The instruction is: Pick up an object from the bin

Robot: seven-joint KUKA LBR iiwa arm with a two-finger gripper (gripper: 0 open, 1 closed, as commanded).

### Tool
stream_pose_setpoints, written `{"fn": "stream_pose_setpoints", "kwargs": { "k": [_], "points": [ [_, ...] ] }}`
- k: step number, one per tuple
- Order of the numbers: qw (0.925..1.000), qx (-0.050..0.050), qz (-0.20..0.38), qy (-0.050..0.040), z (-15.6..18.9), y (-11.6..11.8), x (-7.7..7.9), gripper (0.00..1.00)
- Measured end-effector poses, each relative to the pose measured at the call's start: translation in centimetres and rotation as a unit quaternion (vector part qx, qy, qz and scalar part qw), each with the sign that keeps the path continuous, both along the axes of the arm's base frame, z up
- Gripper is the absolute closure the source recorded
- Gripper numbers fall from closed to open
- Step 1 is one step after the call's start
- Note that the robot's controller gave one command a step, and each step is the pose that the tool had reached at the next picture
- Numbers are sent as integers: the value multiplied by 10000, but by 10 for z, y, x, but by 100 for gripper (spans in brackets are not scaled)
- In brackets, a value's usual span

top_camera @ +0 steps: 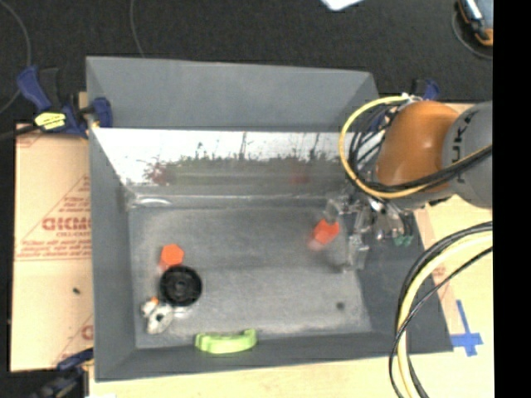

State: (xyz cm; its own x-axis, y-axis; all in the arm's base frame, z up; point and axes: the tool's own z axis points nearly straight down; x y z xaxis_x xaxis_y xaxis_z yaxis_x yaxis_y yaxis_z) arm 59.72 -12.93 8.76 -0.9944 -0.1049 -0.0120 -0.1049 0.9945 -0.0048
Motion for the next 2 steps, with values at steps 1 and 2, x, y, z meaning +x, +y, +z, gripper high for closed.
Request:
{"fn": "stream_pose_setpoints", "kwargs": {
  "k": [1, 2],
  "points": [
    [9883, 27, -1525, -61, -9, 9, 53, 100],
    [9884, 25, -1518, -62, -9, 9, 53, 100]
  ]
}}
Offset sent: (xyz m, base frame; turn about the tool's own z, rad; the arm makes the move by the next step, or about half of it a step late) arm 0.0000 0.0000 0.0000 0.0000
